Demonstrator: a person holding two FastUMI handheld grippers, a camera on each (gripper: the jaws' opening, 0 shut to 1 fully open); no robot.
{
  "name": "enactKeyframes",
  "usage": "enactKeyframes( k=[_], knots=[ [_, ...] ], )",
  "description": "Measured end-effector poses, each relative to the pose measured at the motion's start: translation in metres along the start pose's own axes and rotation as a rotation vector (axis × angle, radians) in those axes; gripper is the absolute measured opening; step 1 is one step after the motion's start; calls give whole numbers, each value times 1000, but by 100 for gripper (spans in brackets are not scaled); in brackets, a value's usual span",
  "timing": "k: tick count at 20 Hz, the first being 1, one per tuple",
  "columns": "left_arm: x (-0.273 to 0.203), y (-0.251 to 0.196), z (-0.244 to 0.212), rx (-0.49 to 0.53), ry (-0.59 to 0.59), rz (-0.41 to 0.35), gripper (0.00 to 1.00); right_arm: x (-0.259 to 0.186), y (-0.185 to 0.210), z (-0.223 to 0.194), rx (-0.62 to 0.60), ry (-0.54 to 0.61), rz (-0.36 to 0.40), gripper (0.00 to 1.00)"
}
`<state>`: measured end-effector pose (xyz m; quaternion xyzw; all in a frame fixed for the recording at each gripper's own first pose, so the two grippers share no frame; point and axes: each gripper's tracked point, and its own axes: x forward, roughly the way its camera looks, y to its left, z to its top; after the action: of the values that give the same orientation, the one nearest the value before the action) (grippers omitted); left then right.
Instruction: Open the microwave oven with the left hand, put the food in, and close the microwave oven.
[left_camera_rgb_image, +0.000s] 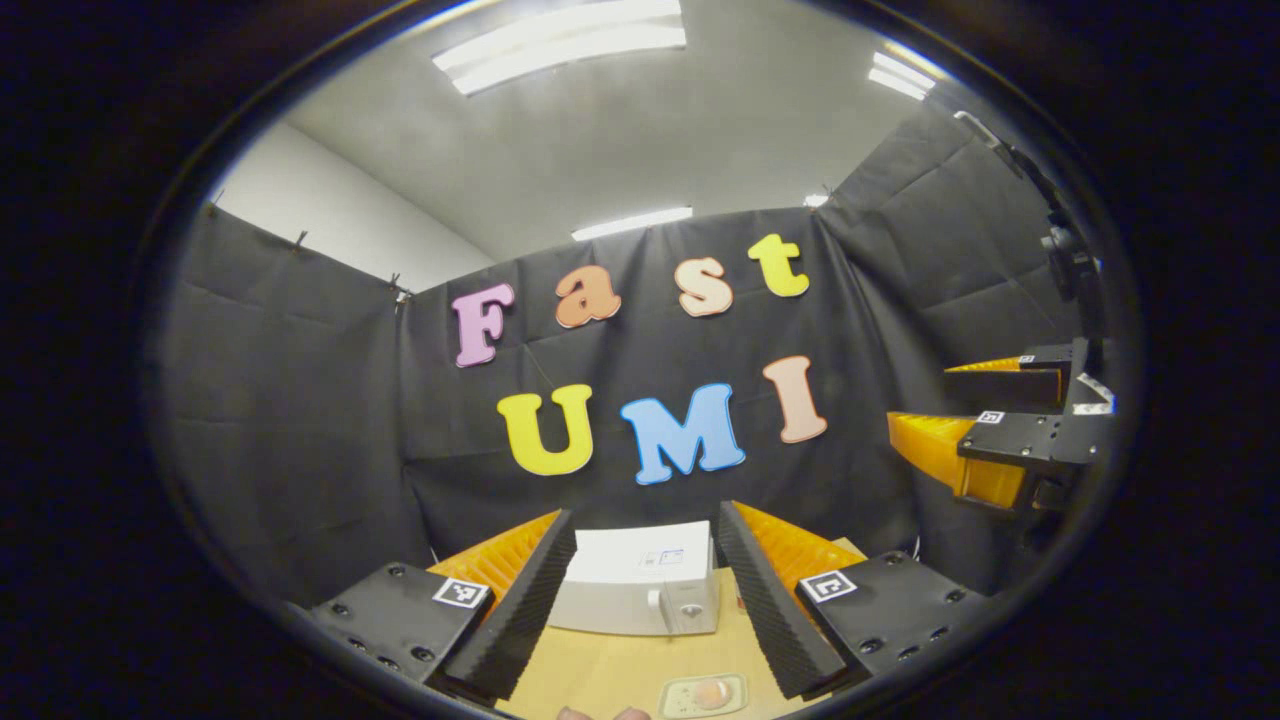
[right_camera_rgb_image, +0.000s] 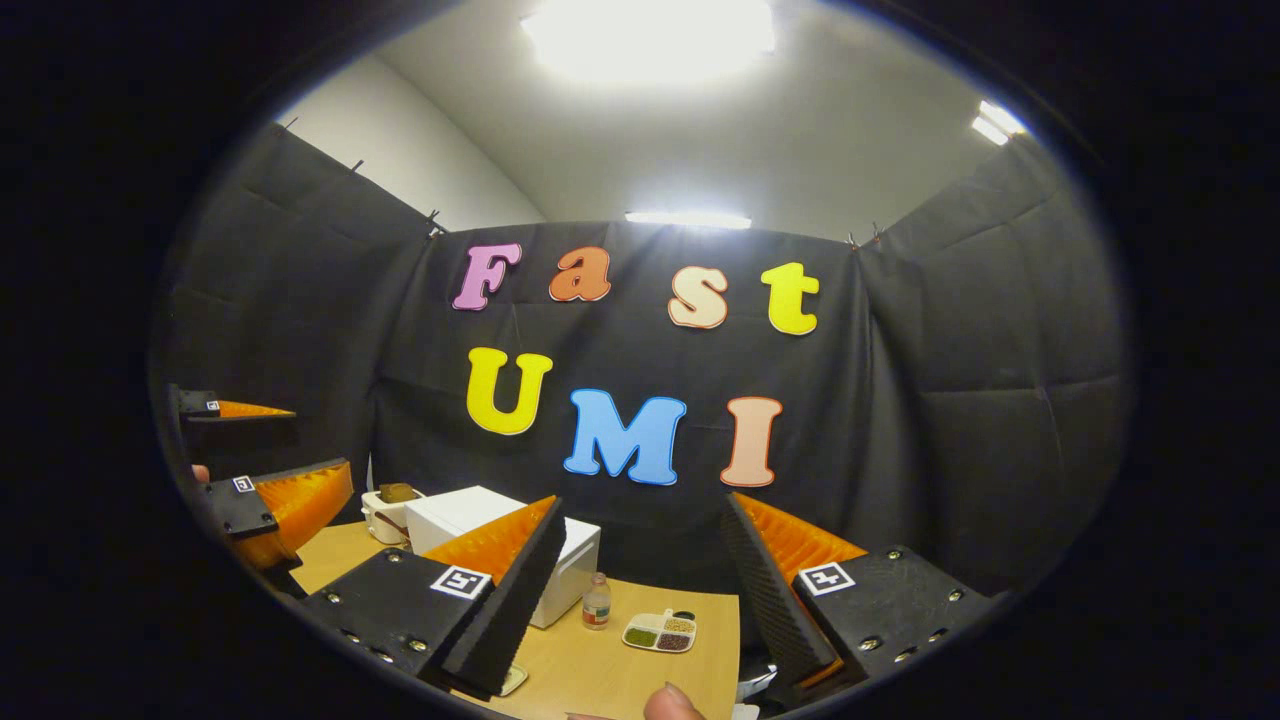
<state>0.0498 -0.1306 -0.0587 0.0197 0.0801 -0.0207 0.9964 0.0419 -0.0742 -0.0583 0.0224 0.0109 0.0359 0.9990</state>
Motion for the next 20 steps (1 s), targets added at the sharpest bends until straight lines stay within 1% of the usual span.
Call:
enactKeyframes(
  k=[1,2,3,6,8,11,14,16,19,20],
  knots=[
    [8,2,-8,-6,-4,-11,99,4,-3,-3,-13,10,-21,96],
    [19,3,-16,-16,-3,-26,96,10,-6,-4,-22,17,-46,96],
    [31,5,-26,-26,-4,-44,99,15,-4,-2,-25,22,-67,96],
    [67,22,-52,-33,-27,-78,99,35,6,-1,-41,54,-116,96],
    [90,31,-75,-47,-35,-104,99,48,11,5,-65,54,-159,96],
    [123,39,-119,-87,-7,-158,100,62,22,7,-87,75,-216,96],
    [150,46,-162,-102,9,-182,99,70,34,10,-92,101,-265,96],
    [165,45,-194,-93,31,-206,94,74,39,10,-119,115,-300,96],
    [186,42,-243,-72,78,-243,99,82,53,11,-158,132,-331,96],
    [193,40,-256,-80,82,-256,97,86,57,12,-169,135,-338,96]
  ],
)
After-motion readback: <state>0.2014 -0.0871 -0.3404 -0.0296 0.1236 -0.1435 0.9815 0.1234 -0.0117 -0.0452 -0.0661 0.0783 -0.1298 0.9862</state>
